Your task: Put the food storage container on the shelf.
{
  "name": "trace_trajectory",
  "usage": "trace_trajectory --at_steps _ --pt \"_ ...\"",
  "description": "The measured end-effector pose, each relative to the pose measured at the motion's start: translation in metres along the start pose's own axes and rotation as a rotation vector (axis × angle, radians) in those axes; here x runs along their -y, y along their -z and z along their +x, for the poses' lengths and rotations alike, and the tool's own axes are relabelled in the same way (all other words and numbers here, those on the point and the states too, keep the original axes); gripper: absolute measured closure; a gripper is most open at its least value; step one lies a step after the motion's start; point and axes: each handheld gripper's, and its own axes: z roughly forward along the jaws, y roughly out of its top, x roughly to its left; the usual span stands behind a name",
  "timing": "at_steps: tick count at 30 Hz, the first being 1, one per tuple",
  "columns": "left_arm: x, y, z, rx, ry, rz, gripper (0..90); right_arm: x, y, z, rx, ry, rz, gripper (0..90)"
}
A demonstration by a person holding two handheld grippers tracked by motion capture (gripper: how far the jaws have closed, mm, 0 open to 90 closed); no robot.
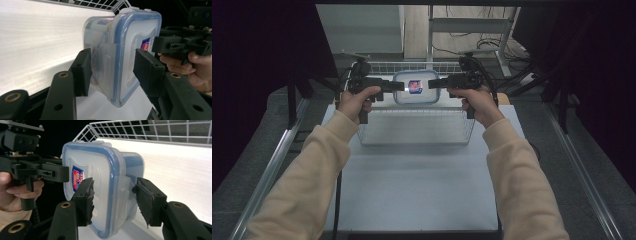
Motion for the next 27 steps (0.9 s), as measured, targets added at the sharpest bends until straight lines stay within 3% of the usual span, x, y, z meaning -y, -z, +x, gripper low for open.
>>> trace_trajectory --at_steps 8,10,18,19,20,24,27 --pt "-0.014 -0.015 0.017 0.004 0.053 0.022 49.4 -0.011 -0.013 -0.020 0.004 -0.059 0.014 48.8" --pt "-0.018 -0.021 0.025 0.011 0.077 0.032 49.2 -0.012 -0.018 -0.027 0.012 -0.088 0.028 48.4" --pt "-0.025 -0.026 0.034 0.023 0.119 0.032 49.5 -0.014 -0.025 -0.041 -0.002 -0.183 0.023 47.9" --pt "-0.028 -0.028 0.036 0.023 0.137 0.040 49.3 -0.016 -0.027 -0.046 -0.007 -0.223 0.020 47.8" --pt "-0.028 -0.028 0.036 0.023 0.137 0.040 49.1 -0.016 -0.027 -0.046 -0.007 -0.223 0.020 47.8" --pt "-0.032 -0.032 0.044 0.042 0.190 0.047 48.3 -0.020 -0.033 -0.054 -0.010 -0.307 0.016 47.5" --pt "-0.032 -0.033 0.046 0.047 0.198 0.047 48.0 -0.021 -0.035 -0.056 -0.008 -0.332 0.013 47.4"
